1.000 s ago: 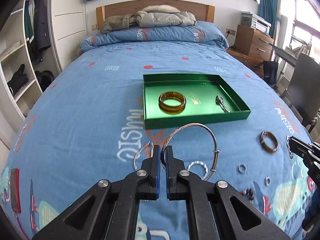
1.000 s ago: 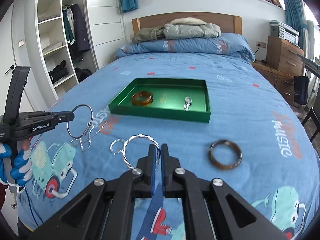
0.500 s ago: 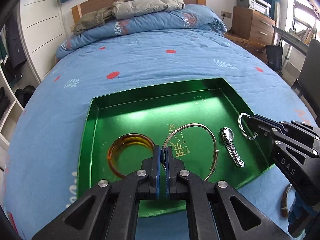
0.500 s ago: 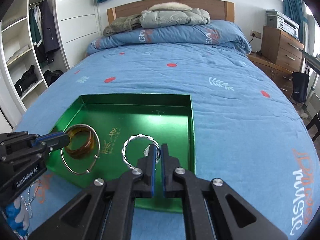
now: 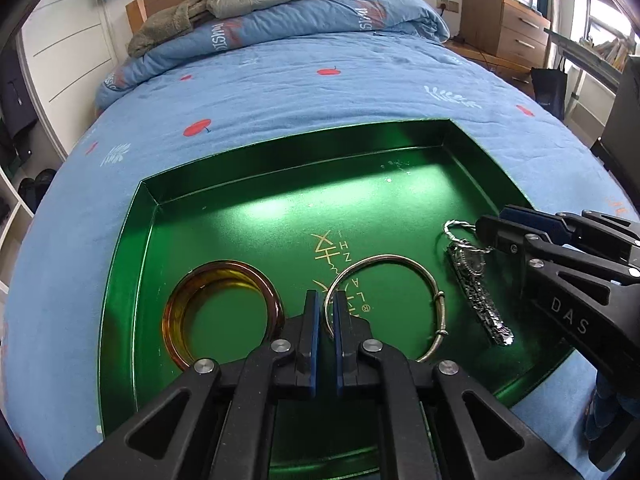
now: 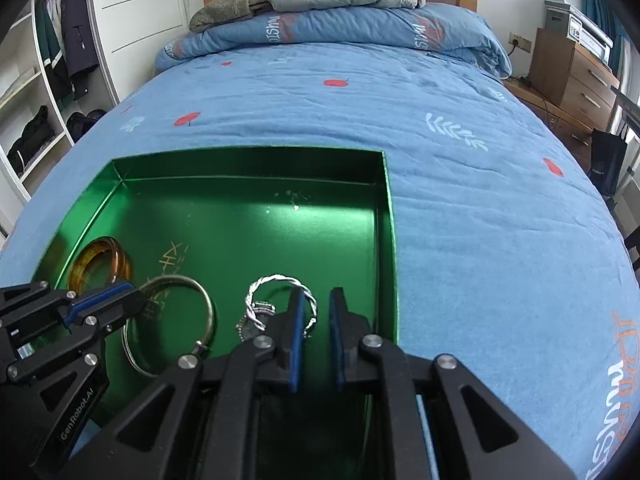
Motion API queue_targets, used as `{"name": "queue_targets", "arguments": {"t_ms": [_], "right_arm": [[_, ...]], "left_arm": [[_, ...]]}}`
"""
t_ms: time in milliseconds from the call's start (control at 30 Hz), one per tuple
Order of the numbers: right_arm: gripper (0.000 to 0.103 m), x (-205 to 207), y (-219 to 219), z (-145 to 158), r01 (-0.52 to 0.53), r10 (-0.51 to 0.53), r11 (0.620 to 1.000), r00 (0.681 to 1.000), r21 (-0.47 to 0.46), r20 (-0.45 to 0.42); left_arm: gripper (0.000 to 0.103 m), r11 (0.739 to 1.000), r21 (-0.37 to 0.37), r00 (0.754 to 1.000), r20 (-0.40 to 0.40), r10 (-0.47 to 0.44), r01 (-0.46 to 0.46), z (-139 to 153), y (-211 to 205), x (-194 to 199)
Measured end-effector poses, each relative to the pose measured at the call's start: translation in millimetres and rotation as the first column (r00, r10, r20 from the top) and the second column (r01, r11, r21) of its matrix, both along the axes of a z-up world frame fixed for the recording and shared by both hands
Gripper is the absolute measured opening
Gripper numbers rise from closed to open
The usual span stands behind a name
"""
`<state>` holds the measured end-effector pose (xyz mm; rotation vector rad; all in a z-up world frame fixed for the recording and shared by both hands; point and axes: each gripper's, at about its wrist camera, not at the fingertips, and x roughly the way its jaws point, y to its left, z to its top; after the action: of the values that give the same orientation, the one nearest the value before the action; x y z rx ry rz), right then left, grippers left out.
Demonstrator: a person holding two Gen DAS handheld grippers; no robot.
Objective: Organize jewelry
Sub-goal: 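Place the silver bangle and twisted hoop into the green tray and release, then move both tools back toward the beaded bracelet and a silver ring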
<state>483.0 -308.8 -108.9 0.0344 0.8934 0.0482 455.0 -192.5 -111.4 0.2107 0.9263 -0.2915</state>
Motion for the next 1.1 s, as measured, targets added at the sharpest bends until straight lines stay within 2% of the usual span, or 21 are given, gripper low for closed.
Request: {"name": "queue_targets", "arguments": {"t_ms": [33, 67, 133, 233, 400, 567, 700, 767, 833, 967, 1100], "right_arm": [[0.028, -5.9, -2.0, 6.5, 0.006, -0.006, 1.000, 1.000, 0.010, 0.013], [0.030, -13.6, -4.8, 14.2, 0.010, -0.010, 1.000, 1.000, 0.022, 0.029], [0.031, -31.3, -8.8, 31.9, 0.012, -0.014, 0.999, 0.998, 0.038, 0.061], [0.031, -67.0, -11.3, 61.3, 0.009, -0.013, 0.999, 0.995, 0.040, 0.104], [0.031, -158.0, -12.2, 113.0, -0.051, 0.041, 0.998, 0.977, 0.043, 0.209], [0.031, -250.2, -18.9, 145.3, -0.087, 0.075, 0.996, 0.957, 0.033, 0.281], [0.031, -310.9, -28.5, 151.6, -0.081, 0.066, 0.996, 0.950, 0.038, 0.307], [0.031, -336.2, -32.2, 149.6, -0.077, 0.061, 0.996, 0.950, 0.043, 0.305], [0.031, -357.6, -35.3, 145.0, -0.076, 0.058, 0.996, 0.954, 0.050, 0.295], [0.031, -394.5, -41.4, 138.4, -0.072, 0.050, 0.995, 0.959, 0.068, 0.278], [0.031, -423.5, -44.7, 136.7, -0.068, 0.044, 0.995, 0.959, 0.076, 0.278]], "left_arm": [[0.016, 1.000, -0.014, 1.000, 0.006, -0.001, 0.001, 6.7, 2.6, -3.7], [0.027, 1.000, -0.026, 1.000, 0.016, 0.000, 0.000, 14.4, 5.9, -8.3], [0.038, 0.999, -0.048, 0.999, 0.038, 0.010, -0.008, 31.3, 14.6, -20.2], [0.038, 0.997, -0.079, 0.997, 0.074, 0.030, -0.024, 60.3, 37.3, -48.3], [0.038, 0.995, -0.091, 0.985, 0.164, 0.059, -0.044, 109.7, 92.8, -113.9], [0.038, 0.990, -0.077, 0.975, 0.181, 0.128, -0.116, 143.6, 155.5, -178.5], [0.041, 0.978, -0.092, 0.964, 0.176, 0.199, -0.185, 151.2, 194.0, -233.5], [0.050, 0.972, -0.096, 0.959, 0.171, 0.228, -0.214, 148.8, 206.1, -259.0], [0.052, 0.966, -0.110, 0.956, 0.153, 0.248, -0.233, 145.5, 214.3, -282.0], [0.056, 0.964, -0.127, 0.960, 0.129, 0.248, -0.232, 138.9, 214.0, -319.6], [0.056, 0.965, -0.153, 0.966, 0.119, 0.230, -0.211, 132.5, 199.2, -350.4]]}}
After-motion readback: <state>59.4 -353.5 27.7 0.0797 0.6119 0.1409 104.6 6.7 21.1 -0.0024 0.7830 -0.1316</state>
